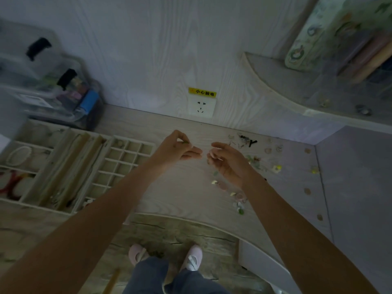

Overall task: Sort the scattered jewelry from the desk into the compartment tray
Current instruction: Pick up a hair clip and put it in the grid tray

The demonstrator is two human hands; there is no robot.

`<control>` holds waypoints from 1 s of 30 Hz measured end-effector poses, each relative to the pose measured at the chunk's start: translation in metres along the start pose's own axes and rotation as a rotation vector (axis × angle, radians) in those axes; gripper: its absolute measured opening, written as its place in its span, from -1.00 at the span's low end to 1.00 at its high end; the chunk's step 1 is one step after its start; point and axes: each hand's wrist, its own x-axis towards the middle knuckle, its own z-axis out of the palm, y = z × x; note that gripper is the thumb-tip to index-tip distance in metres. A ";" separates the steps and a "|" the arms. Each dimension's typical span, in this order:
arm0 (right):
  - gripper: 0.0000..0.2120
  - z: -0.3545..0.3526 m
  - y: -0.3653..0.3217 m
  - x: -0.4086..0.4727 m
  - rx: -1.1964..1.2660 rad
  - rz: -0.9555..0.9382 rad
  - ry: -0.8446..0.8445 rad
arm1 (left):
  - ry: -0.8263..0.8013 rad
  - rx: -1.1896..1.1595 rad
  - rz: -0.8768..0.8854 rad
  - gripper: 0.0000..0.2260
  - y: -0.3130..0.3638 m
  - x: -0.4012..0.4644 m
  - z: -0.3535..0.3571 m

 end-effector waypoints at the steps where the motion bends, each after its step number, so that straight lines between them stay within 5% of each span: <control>1: -0.88 0.004 -0.001 -0.002 -0.009 0.020 -0.006 | -0.010 0.018 0.006 -0.84 0.001 -0.003 -0.003; 8: -0.83 0.055 0.010 -0.011 -0.437 0.116 -0.143 | 0.019 0.205 0.099 -0.95 0.008 -0.032 -0.033; 15: -0.85 0.106 0.034 -0.019 -0.485 0.062 -0.301 | 0.054 0.143 0.144 -0.89 0.000 -0.068 -0.085; 20: -0.92 0.141 0.059 -0.019 -0.509 0.031 -0.295 | 0.082 0.096 0.112 -0.87 -0.009 -0.091 -0.133; 30: -0.90 0.195 0.131 -0.016 -0.915 -0.100 -0.149 | 0.091 0.573 0.100 -0.94 -0.035 -0.115 -0.214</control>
